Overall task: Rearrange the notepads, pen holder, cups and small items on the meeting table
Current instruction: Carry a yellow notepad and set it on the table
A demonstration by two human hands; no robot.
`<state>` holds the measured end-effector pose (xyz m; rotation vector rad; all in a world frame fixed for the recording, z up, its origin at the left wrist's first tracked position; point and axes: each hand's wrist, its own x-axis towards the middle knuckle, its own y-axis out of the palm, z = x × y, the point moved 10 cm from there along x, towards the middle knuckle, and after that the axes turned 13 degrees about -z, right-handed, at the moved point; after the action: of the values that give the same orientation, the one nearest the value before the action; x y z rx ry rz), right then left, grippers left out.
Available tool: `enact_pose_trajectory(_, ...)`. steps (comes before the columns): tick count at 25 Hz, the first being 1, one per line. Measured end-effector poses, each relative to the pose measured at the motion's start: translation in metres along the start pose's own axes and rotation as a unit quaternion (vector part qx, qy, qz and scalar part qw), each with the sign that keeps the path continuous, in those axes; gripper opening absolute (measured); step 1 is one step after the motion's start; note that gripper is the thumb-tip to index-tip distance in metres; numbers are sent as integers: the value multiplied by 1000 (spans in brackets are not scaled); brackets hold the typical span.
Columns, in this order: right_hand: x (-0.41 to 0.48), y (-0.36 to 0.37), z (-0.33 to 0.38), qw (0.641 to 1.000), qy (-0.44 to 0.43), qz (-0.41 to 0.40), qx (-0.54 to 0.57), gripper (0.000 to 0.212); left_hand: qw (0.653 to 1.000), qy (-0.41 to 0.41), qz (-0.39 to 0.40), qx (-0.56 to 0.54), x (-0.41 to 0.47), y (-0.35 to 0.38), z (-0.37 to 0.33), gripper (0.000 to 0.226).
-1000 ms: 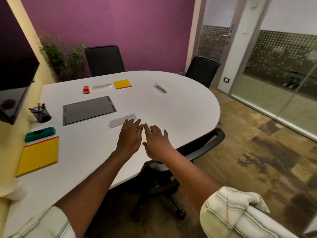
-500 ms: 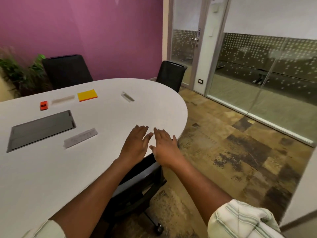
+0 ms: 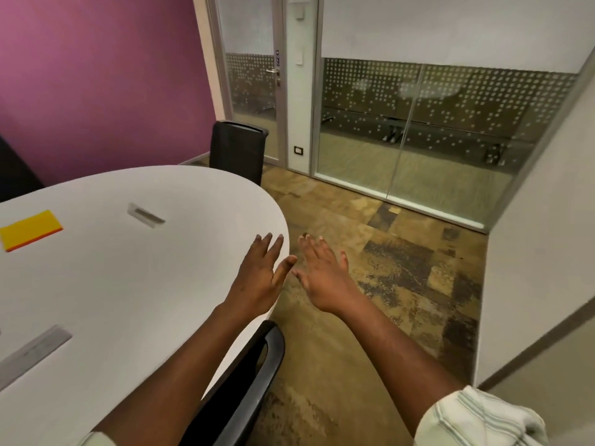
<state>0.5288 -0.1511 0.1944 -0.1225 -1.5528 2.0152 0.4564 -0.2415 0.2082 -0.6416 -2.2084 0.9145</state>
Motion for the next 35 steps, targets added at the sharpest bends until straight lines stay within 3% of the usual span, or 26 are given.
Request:
enact_pose_trajectory(7, 70, 28, -72, 1000, 12, 4, -5, 68, 999, 24, 30, 31, 79, 75, -12, 82)
enact_pose_trajectory(14, 186, 36, -181, 1000, -16, 12, 8, 72, 991, 21, 15, 134, 188, 161, -24, 88)
enact_pose_trajectory(17, 236, 26, -228, 999, -40, 4, -3, 72, 990, 14, -17, 138, 241, 188, -35, 99)
enact_pose_trajectory(21, 305, 25, -282, 999, -38, 21, -8, 72, 991, -21, -31, 131, 307, 226, -34, 96)
enact_pose_trajectory(35, 624, 102, -361, 995, -84, 28, -49, 69, 991, -53, -35, 116, 622, 345, 73, 87)
